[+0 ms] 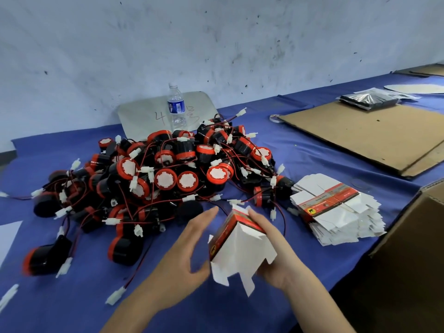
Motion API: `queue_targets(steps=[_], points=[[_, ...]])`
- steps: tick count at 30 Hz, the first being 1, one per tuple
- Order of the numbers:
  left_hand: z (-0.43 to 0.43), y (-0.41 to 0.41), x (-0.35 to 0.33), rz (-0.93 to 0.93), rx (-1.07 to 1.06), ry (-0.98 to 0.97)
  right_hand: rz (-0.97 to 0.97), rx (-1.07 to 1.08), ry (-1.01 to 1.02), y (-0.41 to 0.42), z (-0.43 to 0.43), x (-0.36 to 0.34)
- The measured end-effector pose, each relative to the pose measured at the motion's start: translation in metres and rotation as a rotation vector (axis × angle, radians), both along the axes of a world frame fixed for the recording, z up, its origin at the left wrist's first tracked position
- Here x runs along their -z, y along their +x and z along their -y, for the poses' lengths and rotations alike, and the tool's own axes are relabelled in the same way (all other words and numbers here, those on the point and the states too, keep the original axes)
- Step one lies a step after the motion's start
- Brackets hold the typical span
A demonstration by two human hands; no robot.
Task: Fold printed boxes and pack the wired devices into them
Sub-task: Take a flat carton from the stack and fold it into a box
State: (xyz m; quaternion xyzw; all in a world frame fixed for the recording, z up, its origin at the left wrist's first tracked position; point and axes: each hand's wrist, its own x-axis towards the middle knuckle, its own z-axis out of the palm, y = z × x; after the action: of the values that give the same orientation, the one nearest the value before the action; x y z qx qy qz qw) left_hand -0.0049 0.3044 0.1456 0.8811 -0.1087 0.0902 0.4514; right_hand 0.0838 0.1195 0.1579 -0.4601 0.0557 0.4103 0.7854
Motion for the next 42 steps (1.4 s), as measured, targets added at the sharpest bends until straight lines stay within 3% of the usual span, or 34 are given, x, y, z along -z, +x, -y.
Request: queue_targets(steps=[3,5,8,11,13,19,32,42], points=[[0.003,0.000,0.001,0.218,0.083,0.508,0.011,-0.052,-0.067,-0.008,-0.003,0.009],[0.009,0.004,0.002,0.379,0.092,0.567,0.058,-0.094,-0.073,-0.013,-0.006,0.009],[0.013,0.013,0.001,0.425,0.079,0.399,0.158,-0.039,-0.023,-0.015,-0.008,0.002],[0.020,0.020,-0.001,0.265,0.038,-0.031,0.404,0.120,-0.051,-0.006,-0.006,0.004],[0.030,0.027,0.002,0.222,-0.026,-0.203,0.481,0.146,-0.004,0.000,-0.005,0.006],[0.064,0.044,0.025,0.215,-0.176,-0.617,0.490,0.149,0.037,0.009,-0.009,0.009],[0.058,0.045,0.042,0.195,-0.282,-0.539,0.628,0.135,-0.171,0.019,-0.014,0.017],[0.065,0.041,0.040,0.258,-0.317,-0.545,0.893,0.109,-0.067,0.009,-0.013,0.019]])
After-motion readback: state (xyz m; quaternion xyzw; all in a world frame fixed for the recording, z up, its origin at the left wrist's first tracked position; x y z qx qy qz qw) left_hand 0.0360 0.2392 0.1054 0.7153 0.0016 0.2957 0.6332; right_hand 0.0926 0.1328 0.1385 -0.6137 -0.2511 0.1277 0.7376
